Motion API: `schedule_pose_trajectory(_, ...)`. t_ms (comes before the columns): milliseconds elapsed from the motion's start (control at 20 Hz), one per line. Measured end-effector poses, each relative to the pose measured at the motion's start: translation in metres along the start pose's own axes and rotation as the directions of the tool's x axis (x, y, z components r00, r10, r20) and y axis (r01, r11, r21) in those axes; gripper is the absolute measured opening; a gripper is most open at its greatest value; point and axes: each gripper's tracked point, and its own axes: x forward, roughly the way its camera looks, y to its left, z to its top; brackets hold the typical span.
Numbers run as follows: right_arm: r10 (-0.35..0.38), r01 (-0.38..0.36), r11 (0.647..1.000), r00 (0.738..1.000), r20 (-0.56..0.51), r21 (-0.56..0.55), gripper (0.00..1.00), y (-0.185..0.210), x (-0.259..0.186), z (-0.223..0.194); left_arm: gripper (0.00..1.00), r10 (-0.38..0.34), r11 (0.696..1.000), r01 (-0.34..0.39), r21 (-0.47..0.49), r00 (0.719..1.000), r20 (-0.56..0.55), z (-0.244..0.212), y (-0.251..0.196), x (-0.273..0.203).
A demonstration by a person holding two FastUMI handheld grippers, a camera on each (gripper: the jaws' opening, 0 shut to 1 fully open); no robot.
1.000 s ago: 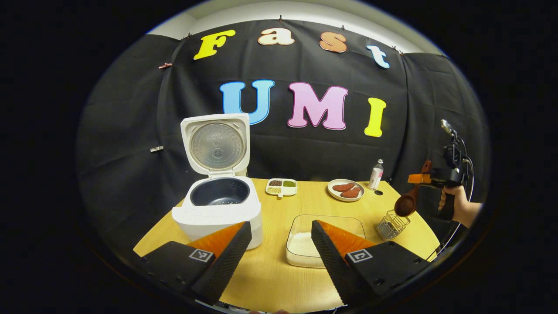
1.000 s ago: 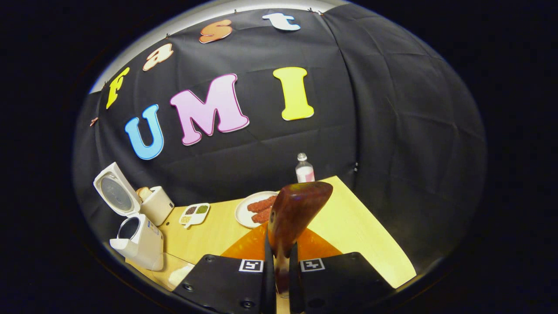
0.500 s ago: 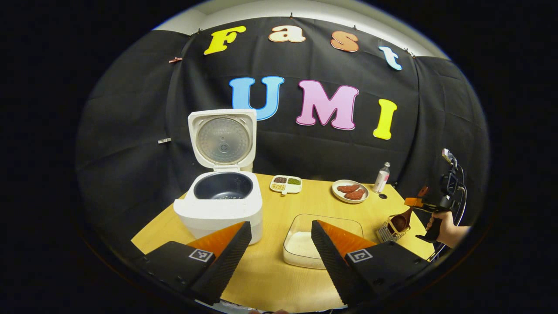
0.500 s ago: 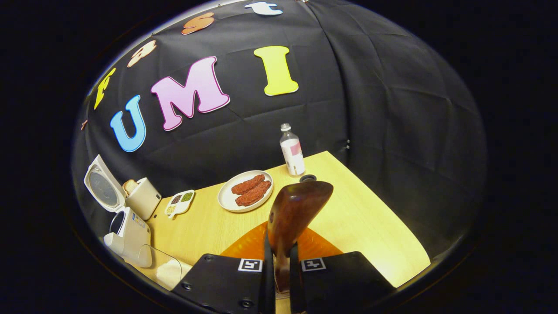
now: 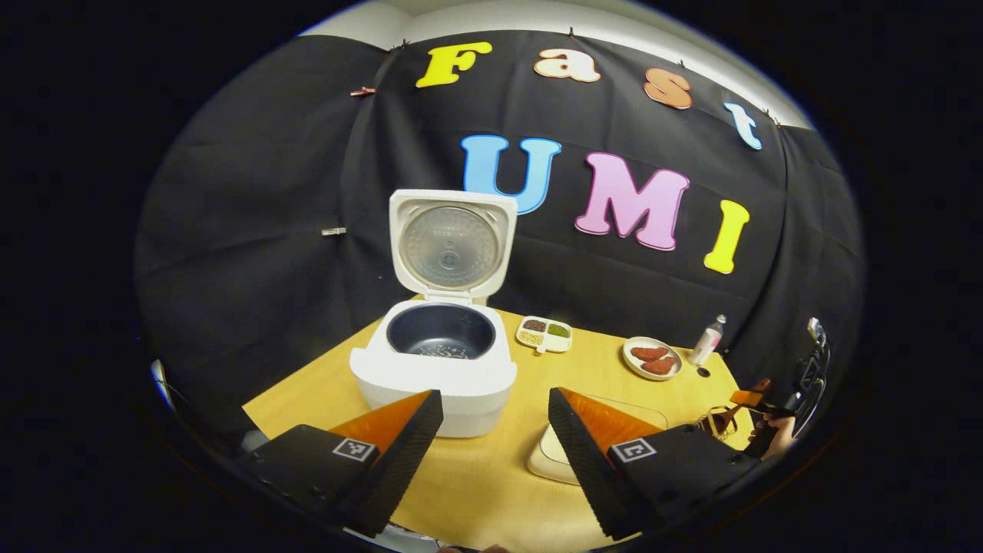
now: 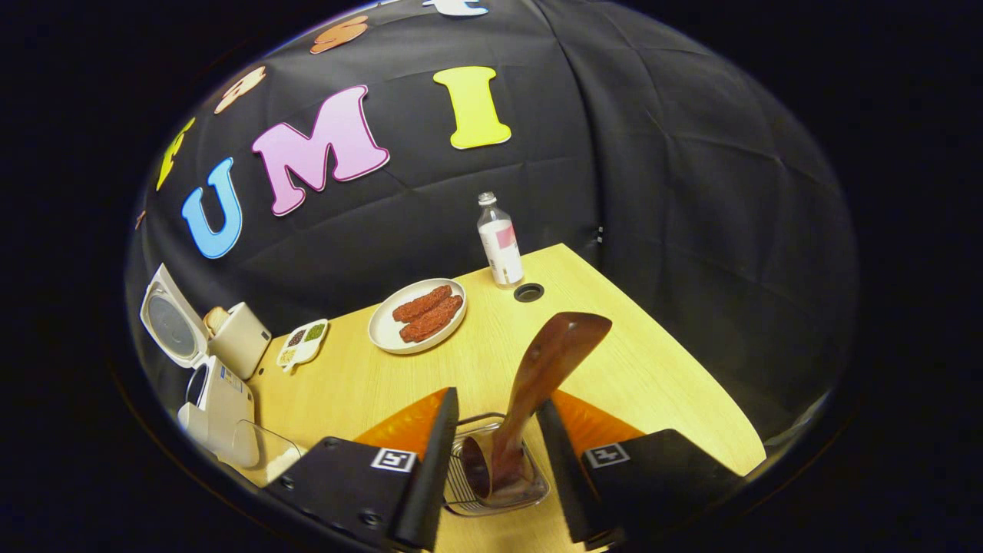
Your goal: Close the left gripper, press the button to open the rice cooker; take a wooden spoon from the chopstick holder with the right hand, scoop a spoonful of rice and pour it into the rice cooker, then put the wooden spoon back into the chopstick holder.
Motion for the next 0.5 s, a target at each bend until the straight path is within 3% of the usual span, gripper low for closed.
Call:
schedule_pose_trajectory(100,-0.016,0.016,1.000,1.000,-0.007,-0.026,1.00,-0.006,-0.008,-0.003,0.95,0.025,0.999,-0.026,0.033,0.999,0.038,0.021,0.017,0.006)
schedule_pose_trajectory(350,-0.047,0.049,0.994,0.999,0.028,-0.095,0.99,-0.018,-0.041,0.002,0.95,0.059,0.997,-0.063,0.038,0.994,0.095,0.068,0.044,0.027)
schedule_pose_trajectory(500,-0.052,0.060,0.987,0.997,0.054,-0.146,0.99,-0.020,-0.063,0.005,0.96,0.033,0.999,-0.031,-0.015,0.991,0.129,0.107,0.042,0.038)
